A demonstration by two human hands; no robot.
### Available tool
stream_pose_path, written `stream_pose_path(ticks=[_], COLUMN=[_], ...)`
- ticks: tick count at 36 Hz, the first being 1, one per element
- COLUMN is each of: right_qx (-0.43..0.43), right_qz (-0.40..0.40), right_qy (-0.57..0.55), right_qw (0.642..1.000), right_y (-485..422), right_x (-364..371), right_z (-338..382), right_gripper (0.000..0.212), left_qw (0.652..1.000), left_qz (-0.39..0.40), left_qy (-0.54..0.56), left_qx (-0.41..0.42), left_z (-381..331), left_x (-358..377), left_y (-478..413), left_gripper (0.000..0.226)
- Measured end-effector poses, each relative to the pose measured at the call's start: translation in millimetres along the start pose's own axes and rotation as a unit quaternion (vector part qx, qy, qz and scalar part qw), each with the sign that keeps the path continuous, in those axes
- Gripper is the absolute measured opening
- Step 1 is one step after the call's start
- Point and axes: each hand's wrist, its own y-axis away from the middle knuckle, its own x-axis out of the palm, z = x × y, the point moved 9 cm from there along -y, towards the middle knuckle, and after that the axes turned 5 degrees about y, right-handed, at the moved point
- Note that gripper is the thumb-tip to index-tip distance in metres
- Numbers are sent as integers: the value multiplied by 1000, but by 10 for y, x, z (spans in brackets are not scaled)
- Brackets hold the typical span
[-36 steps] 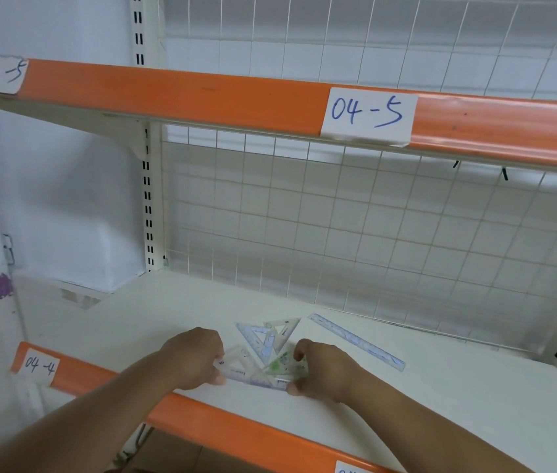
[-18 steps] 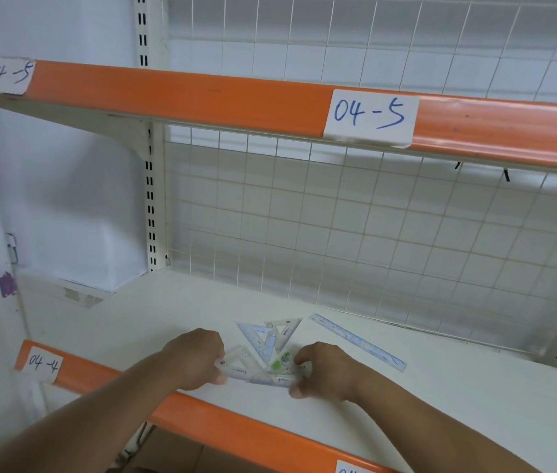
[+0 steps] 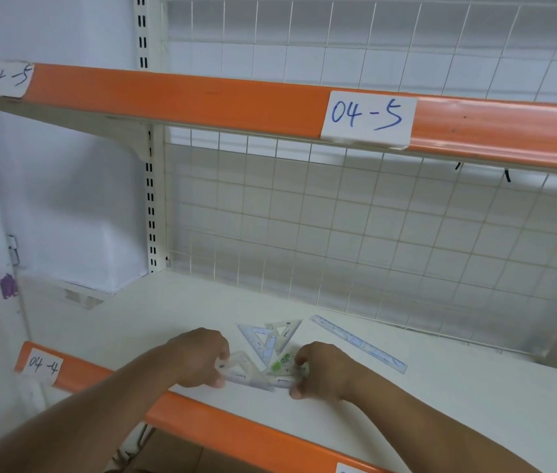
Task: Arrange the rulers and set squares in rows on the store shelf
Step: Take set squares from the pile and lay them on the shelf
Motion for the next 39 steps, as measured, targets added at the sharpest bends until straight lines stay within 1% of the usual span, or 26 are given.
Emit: stream_pose_path(ticks=[2,5,9,10,13,15,22,26,33,35,39], right_qx=[10,15,17,18,26,32,48,54,68,63,54], right_qz=[-5,-16,-32,-37,-48,-56,-66,-68,-67,-62,-52], right_qy=[-5,7,35,39,39,37,45,42,33,28,11], right_qw=[1000,1000,999,998,998,997,996,995,995,996,997], right_y=[-13,-26,13,26,77,110,229,315,499,544,625], right_x=[19,29,-3,-14,-52,-74,-111,-148,-202,-185,-118], right_z=[-35,-73,-113,-131,-204,-255,-420,-527,-780,-838,-917], right_gripper=[45,29,24,26,43,46,48,48,46,49,61], left_qw=[1000,1000,1000,1000,1000,1000,999,997,994,993,991], left_qz=[1,-1,-7,-11,-21,-27,-45,-68,-97,-107,-130], left_qy=[-5,-6,1,4,15,15,24,25,41,42,36], left_qx=[1,1,2,2,-3,-3,-2,-2,-5,-10,-12], left_z=[1,4,8,10,16,10,-66,-145,-323,-366,-478], left_x=[7,9,-7,-16,-38,-49,-96,-129,-58,-46,-39], left_y=[5,11,18,22,33,46,91,98,153,184,267], left_gripper=[51,51,51,52,54,56,57,56,61,62,60])
